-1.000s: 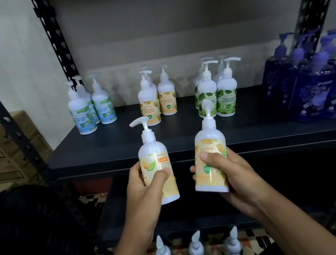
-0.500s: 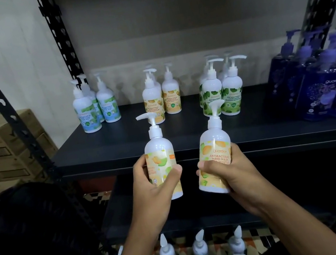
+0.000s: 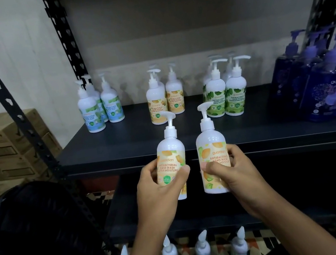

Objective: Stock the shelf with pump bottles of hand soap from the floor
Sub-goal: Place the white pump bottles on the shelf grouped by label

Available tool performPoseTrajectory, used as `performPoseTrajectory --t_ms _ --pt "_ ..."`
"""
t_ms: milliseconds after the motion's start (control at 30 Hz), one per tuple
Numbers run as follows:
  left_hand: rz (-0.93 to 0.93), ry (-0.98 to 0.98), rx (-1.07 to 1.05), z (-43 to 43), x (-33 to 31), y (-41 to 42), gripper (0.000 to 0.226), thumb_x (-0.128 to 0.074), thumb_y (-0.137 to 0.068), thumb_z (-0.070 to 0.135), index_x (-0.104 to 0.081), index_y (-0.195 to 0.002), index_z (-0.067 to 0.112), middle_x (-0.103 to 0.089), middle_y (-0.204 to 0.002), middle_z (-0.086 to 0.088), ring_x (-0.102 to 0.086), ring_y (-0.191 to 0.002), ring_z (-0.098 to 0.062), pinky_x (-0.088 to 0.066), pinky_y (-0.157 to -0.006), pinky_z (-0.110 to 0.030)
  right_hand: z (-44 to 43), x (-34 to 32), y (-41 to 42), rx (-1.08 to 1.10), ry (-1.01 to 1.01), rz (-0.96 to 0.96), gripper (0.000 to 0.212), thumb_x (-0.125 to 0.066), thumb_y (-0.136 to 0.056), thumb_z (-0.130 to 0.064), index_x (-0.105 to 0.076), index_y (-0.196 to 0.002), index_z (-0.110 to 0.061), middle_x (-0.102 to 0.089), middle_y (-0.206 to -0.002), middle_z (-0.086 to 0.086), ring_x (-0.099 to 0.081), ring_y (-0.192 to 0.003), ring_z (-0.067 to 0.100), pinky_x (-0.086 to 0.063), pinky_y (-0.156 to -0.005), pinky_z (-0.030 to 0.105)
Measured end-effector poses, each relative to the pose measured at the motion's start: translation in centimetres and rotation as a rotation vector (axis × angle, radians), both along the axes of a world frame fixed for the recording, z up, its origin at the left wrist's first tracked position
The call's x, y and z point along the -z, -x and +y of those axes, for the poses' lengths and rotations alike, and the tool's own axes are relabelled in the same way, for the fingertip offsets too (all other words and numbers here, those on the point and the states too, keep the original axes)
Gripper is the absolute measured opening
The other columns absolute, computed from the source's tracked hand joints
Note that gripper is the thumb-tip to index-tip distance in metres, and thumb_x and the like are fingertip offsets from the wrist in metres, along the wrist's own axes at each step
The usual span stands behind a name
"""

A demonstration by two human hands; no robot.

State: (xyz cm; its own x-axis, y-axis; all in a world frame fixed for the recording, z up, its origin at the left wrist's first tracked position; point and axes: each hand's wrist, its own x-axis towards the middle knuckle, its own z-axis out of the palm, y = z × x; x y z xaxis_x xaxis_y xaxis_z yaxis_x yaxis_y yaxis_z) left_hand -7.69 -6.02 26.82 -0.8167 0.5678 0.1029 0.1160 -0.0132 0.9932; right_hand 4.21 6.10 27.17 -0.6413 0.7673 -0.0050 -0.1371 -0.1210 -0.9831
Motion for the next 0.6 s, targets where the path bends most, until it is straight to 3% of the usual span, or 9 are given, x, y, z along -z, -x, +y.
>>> performPoseTrajectory --t_ms 333,467,600 --pt "-0.038 -0.047 0.05 0.1 -0.1 -0.3 0.042 -0.072 -0.088 0.039 -0.048 -0.122 0.031 -0.072 -0.105 0.002 -0.074 -0.086 -0.01 -0.058 -0.066 -0.022 -0.1 0.3 0.0 0.039 -0.204 -0.044 0.042 -0.08 -0.083 -0.018 -0.06 -0.119 -0.026 -0.075 -0.096 -0.008 -0.073 -0.086 0.009 -0.057 -0.067 0.021" --pt "-0.024 -0.018 0.088 0.3 -0.3 -0.4 0.054 -0.078 -0.084 0.028 -0.042 -0.125 0.024 -0.067 -0.104 0.004 -0.07 -0.081 0.002 -0.052 -0.06 -0.012 -0.3 0.2 0.5 0.052 -0.223 -0.059 0.042 -0.076 -0.086 -0.022 -0.054 -0.122 -0.025 -0.072 -0.095 -0.003 -0.072 -0.083 0.008 -0.057 -0.066 0.022" --pt "0.012 0.025 0.077 0.8 -0.4 0.0 0.061 -0.083 -0.08 0.018 -0.042 -0.126 0.022 -0.066 -0.102 0.0 -0.068 -0.074 0.004 -0.049 -0.057 -0.01 -0.3 -0.3 1.1 0.06 -0.243 -0.058 0.06 -0.081 -0.082 -0.016 -0.044 -0.128 -0.028 -0.067 -0.103 0.0 -0.07 -0.08 0.004 -0.054 -0.061 0.017"
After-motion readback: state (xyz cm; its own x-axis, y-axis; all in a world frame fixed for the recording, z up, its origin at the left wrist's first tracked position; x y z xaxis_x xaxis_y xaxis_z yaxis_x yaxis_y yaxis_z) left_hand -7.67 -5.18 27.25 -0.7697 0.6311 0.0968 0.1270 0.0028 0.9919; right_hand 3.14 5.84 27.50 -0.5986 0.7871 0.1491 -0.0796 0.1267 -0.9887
